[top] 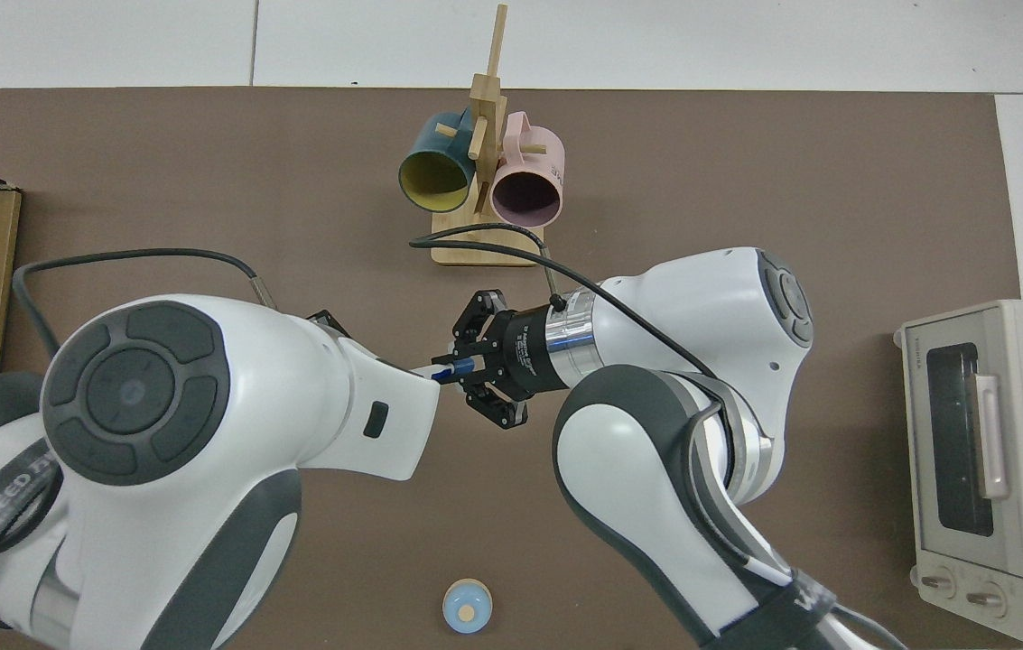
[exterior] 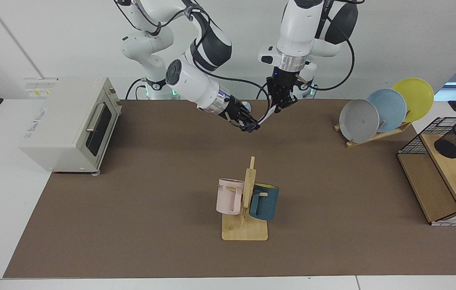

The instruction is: Put markers into pen holder

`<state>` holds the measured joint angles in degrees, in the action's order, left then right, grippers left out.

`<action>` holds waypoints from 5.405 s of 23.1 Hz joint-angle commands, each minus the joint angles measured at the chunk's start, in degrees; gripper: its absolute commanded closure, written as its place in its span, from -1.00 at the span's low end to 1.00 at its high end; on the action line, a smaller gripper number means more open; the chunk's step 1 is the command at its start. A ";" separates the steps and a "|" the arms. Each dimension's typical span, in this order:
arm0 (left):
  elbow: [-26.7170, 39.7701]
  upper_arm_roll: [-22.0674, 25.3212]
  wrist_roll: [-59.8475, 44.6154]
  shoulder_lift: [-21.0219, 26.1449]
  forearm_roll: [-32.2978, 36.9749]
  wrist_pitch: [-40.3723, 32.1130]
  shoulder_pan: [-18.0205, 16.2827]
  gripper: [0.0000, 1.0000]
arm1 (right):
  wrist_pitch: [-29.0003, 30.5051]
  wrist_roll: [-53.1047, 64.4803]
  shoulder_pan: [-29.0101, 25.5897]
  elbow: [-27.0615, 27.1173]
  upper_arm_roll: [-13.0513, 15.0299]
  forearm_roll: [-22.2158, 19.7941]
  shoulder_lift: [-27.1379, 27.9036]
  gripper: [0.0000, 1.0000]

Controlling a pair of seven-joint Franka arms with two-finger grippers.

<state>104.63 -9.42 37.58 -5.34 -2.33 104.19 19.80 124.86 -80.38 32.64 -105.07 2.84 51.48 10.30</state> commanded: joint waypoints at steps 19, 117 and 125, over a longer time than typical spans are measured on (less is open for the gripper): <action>-1.09 9.15 0.21 -0.72 2.23 -10.31 -0.46 1.00 | -0.23 -0.48 0.32 0.13 0.06 -6.28 -1.07 -1.00; -6.72 41.17 58.95 6.66 20.53 7.54 -2.66 -1.00 | -36.88 82.67 -28.95 9.10 1.64 -50.43 -15.66 -1.00; -6.46 30.70 39.96 5.43 11.57 -1.09 -2.22 -1.00 | -36.88 81.61 -29.29 9.10 1.64 -50.34 -15.66 -1.00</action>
<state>97.19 23.70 85.01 1.86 14.61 106.27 16.89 86.52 0.96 4.28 -94.28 4.95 1.29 -4.07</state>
